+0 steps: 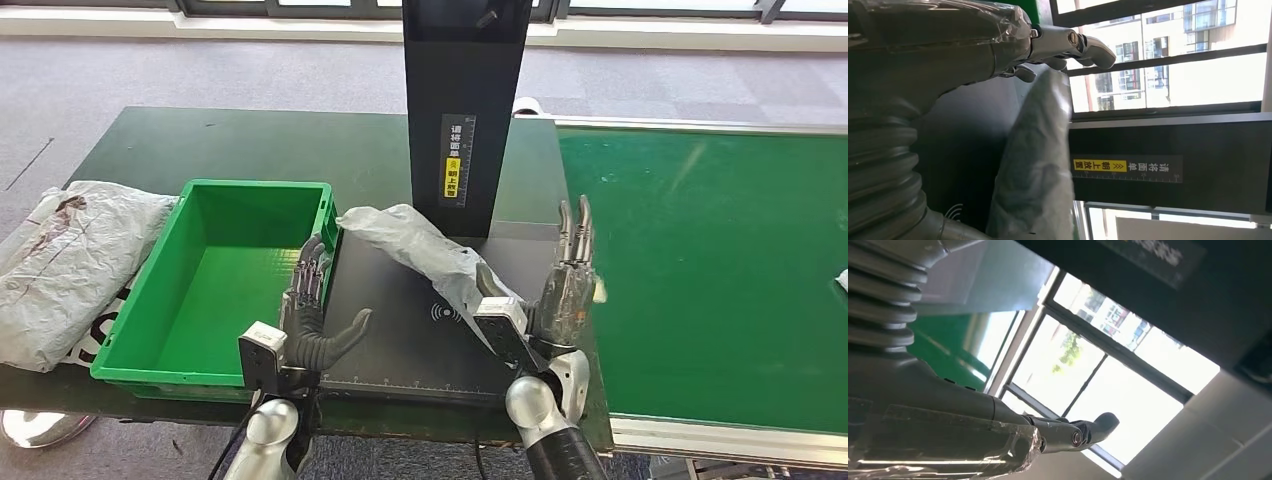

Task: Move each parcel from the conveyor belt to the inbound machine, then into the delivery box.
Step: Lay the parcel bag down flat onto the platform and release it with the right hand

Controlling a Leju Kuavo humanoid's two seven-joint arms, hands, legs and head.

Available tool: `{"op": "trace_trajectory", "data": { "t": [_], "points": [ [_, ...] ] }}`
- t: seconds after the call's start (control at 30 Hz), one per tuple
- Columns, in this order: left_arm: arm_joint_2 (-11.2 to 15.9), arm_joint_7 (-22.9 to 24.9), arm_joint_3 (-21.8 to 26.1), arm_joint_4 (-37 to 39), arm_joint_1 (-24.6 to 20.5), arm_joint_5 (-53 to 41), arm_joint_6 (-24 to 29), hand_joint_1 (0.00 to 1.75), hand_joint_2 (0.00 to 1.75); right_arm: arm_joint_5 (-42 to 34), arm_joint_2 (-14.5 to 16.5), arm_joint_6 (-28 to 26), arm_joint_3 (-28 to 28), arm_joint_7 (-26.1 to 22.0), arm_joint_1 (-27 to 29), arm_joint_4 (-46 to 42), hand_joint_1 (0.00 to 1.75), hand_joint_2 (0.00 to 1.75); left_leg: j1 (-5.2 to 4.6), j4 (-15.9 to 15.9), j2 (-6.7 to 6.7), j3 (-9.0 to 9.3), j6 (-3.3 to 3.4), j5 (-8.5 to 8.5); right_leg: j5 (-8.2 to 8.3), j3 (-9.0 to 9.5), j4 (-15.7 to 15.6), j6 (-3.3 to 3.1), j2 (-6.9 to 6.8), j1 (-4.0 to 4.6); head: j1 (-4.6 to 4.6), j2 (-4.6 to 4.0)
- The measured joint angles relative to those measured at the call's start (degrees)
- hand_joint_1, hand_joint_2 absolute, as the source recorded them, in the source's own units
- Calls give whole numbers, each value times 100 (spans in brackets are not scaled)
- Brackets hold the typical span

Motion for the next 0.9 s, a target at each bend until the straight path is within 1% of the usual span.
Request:
{"op": "trace_trajectory", "data": {
  "t": [0.13, 0.27, 0.43, 0.53, 0.67, 0.73, 0.8, 0.83, 0.9],
  "points": [
    [0, 0, 0, 22, -1, -11, 70, 0, 175, -293, 0, -3, -177, -2, 303, -1102, 0, 0, 0, 0, -1, 0, 0, 0, -1, 0, 0, -1, -2, 0, 0, 0],
    [0, -1, 0, 78, -6, -24, 105, 0, 175, -615, 0, -4, -265, -1, 516, -1933, 0, 175, 0, 0, 3, 2, -1, 0, -1, -1, 0, -1, 2, 0, 0, 0],
    [-2, 0, 0, 174, -22, -116, 225, 0, 175, -915, 0, -4, -290, -1, 768, -2708, 0, 175, 0, 0, 3, 3, -1, 0, -1, 0, 0, -1, 2, 0, 0, 0],
    [-4, 0, 0, 252, -42, -196, 317, 0, 175, -966, 0, -2, -292, -1, 926, -3086, 0, 175, 0, 0, 3, 2, -1, 0, -1, 0, 0, -1, 3, 0, 0, 0],
    [-5, 0, 0, 328, -64, -224, 362, 0, 175, -969, 0, -1, -292, -1, 1034, -3361, 0, 175, 0, 0, 3, 3, -1, 0, -1, 0, 0, -1, 3, 0, 0, 0],
    [-7, 0, -5, 368, -78, -390, 472, 0, 175, -913, 8, 0, -297, 0, 1080, -3475, 0, 175, 0, 0, 3, 3, -1, 0, -1, -1, 0, -1, 3, 0, 0, 0],
    [-5, 27, -74, 475, -133, -1000, 791, 0, 175, -777, 47, 1, -329, 1, 1141, -3652, 0, 175, 0, 0, 1, 4, -1, 0, -1, 0, 0, -1, 0, 0, 0, 0],
    [-4, 91, -149, 581, -188, -1484, 1010, 0, 175, -702, 77, 1, -354, 0, 1173, -3766, 0, 175, 0, 0, 0, 4, 0, 0, -1, 1, 0, -1, -3, 0, 0, 0],
    [-10, 415, -356, 892, -328, -2633, 1467, 0, 175, -610, 131, 1, -400, -1, 1223, -3992, 0, 175, 0, 0, -3, 5, 0, 0, -1, 5, 0, -1, -8, -1, 0, 0]
  ]
}}
